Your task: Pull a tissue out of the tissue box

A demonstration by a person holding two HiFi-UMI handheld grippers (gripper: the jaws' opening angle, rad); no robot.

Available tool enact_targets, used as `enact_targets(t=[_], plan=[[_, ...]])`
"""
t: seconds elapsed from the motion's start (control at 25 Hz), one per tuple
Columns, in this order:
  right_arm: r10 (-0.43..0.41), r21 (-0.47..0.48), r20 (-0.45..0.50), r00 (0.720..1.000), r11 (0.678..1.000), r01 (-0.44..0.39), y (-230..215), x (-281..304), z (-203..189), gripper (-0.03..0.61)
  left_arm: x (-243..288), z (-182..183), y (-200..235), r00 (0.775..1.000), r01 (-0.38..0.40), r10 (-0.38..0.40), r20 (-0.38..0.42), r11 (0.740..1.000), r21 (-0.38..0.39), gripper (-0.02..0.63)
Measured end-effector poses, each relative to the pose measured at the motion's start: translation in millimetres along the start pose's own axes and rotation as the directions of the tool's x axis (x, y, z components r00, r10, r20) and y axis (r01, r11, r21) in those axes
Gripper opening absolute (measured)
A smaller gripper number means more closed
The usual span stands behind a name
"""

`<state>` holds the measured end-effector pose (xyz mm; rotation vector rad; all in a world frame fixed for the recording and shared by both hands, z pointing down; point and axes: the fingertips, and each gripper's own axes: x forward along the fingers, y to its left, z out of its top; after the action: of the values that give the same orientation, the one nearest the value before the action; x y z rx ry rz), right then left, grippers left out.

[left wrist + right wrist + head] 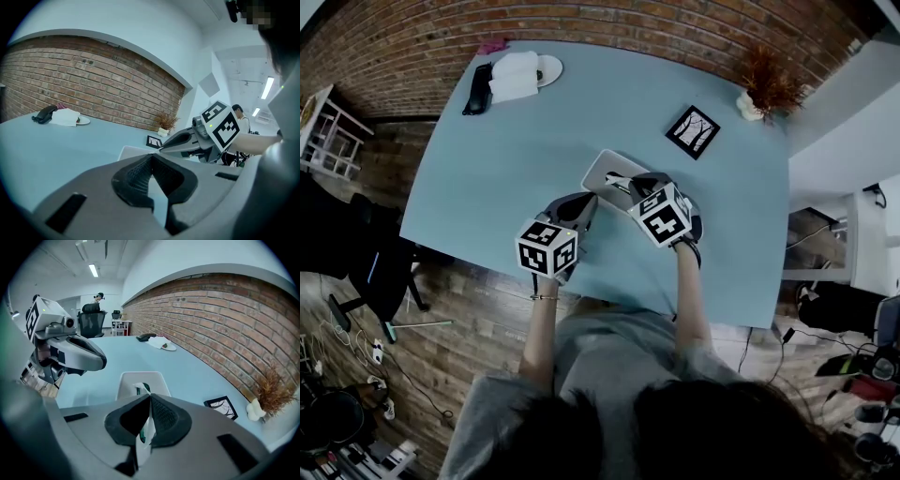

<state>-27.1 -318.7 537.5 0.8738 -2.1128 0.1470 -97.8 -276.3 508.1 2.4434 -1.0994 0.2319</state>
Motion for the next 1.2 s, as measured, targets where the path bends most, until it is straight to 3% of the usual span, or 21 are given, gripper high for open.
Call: enact_targets(t=[1.2], plan=[[-0.033, 0.018, 0.113, 0.993, 0.999, 0.031, -15, -47, 19, 0.002, -6, 18, -18, 0.999, 0.022, -0.024, 0.042, 0.999, 0.036, 0.003]])
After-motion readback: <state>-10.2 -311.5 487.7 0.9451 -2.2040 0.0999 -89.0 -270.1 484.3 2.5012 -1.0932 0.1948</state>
